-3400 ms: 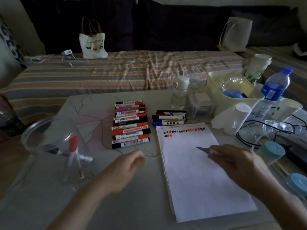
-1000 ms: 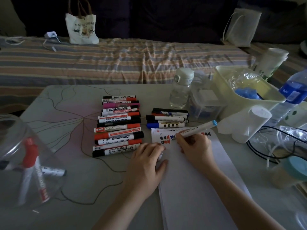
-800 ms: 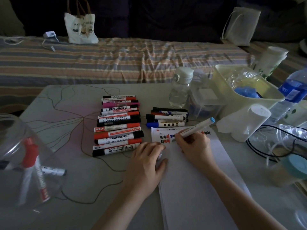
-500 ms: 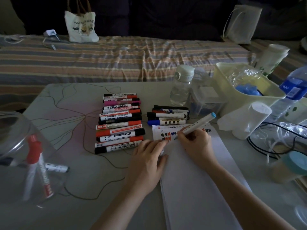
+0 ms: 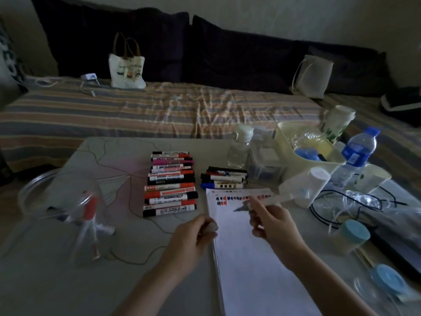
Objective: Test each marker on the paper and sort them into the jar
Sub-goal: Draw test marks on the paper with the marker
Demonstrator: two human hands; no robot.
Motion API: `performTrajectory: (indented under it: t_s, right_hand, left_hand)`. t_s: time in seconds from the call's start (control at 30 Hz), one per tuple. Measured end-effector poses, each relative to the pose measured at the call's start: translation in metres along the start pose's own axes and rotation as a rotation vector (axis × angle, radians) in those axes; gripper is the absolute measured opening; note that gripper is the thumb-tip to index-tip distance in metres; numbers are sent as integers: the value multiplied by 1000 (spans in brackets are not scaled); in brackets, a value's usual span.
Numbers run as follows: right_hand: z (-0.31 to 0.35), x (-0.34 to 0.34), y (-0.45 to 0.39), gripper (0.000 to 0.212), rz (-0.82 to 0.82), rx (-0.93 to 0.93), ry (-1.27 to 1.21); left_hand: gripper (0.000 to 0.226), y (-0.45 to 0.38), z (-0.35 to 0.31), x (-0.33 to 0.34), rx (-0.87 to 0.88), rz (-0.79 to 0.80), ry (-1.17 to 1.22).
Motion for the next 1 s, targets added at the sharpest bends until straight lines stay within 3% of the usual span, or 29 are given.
performTrajectory:
  t_s: [0.13, 0.37, 0.6, 0.73, 1.0]
  right_hand:
    - [-9, 13, 28, 26, 45, 1, -68]
    - [-9, 21, 39, 26, 31, -12, -128]
    - [-7, 34, 45, 35, 127, -43, -93]
    - [-7, 38, 47, 32, 181, -71, -71]
    - [-11, 42, 48, 29, 210, -127, -66]
  left_hand:
    - [23, 16, -12, -3, -21, 6, -19]
    - [21, 25, -23, -17, -71, -98, 152]
    - [13, 25, -32, -24, -97, 11, 267]
    - [20, 26, -38, -27, -99, 55, 300]
    - [16, 31, -36, -27, -139, 20, 318]
Point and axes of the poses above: each hand's wrist, its own y-axis away from the middle knuckle, its own x-axis out of the palm, z = x × y, the point moved 2 cm from there along -y, towards the middle knuckle, and after that the axes turned 1 degree about z, right-handed, at the moved point
